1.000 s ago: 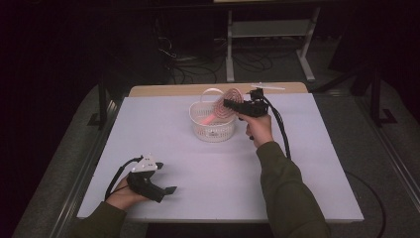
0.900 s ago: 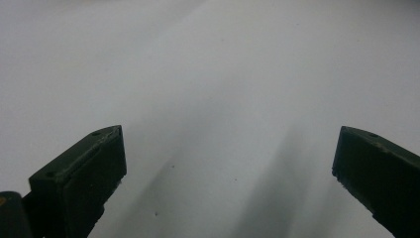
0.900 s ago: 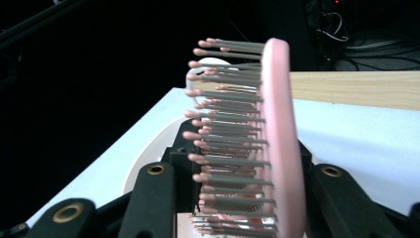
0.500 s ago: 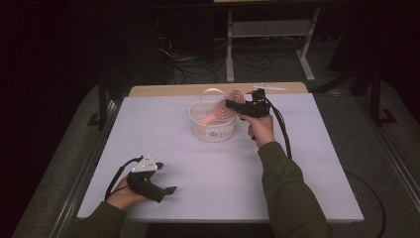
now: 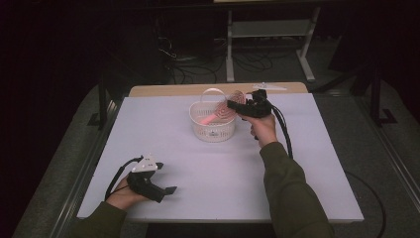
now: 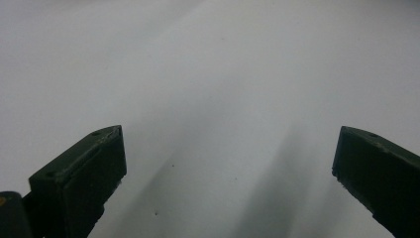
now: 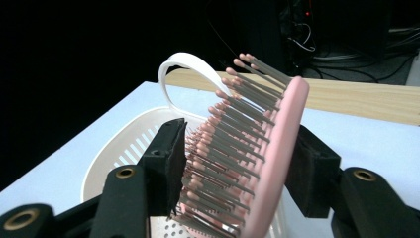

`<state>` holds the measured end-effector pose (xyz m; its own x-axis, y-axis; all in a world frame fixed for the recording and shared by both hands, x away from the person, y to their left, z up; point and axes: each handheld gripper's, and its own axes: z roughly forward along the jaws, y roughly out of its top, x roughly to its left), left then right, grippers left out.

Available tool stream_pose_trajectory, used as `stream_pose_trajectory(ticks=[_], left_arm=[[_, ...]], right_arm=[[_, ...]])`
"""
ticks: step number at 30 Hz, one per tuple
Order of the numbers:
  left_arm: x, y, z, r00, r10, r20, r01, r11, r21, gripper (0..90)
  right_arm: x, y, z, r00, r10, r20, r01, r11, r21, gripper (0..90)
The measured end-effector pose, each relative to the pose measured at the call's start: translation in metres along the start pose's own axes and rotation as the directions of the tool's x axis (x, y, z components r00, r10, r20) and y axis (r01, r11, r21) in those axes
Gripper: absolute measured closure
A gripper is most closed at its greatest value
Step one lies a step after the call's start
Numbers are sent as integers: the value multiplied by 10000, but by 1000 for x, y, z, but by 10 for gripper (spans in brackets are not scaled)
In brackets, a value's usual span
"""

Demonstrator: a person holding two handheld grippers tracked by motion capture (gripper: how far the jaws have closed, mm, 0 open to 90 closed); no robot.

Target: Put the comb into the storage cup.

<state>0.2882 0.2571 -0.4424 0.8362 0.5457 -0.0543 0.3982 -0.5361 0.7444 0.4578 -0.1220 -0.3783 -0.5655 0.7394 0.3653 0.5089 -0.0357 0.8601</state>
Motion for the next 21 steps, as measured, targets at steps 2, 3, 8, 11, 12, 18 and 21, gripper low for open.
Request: stream_pose_trajectory(ticks=[2,3,8,11,12,18,21], left_arm=[[0,0,0,10000,3,-6,-3,10000,-4,2],[0,0,0,10000,3,-6,-3,10000,-4,2],[0,0,0,10000,-27,-47,27,10000,-5,1],[1,0,0,9999,-103,-93,103,9999,-22,2],[1,0,-1,9999,-117,-107,117,9999,-30,1],[0,2,-3,9997,-124,-201,122,9999,-104,2],[0,1,-3,9996,-169,-205,167,9998,-93,1]], right_arm=[[0,0,-1,9999,-53,97,54,10000,-39,403],[0,0,-2,9999,-50,162,51,10000,-61,373],[1,0,-5,9987,-250,449,246,9996,106,206],[2,1,-7,9957,-611,692,586,9976,376,155],[3,1,-9,9946,-706,758,668,9965,511,137],[5,2,-16,9890,-1271,753,1199,9884,932,83],[6,2,-20,9882,-1394,642,1331,9867,937,60]])
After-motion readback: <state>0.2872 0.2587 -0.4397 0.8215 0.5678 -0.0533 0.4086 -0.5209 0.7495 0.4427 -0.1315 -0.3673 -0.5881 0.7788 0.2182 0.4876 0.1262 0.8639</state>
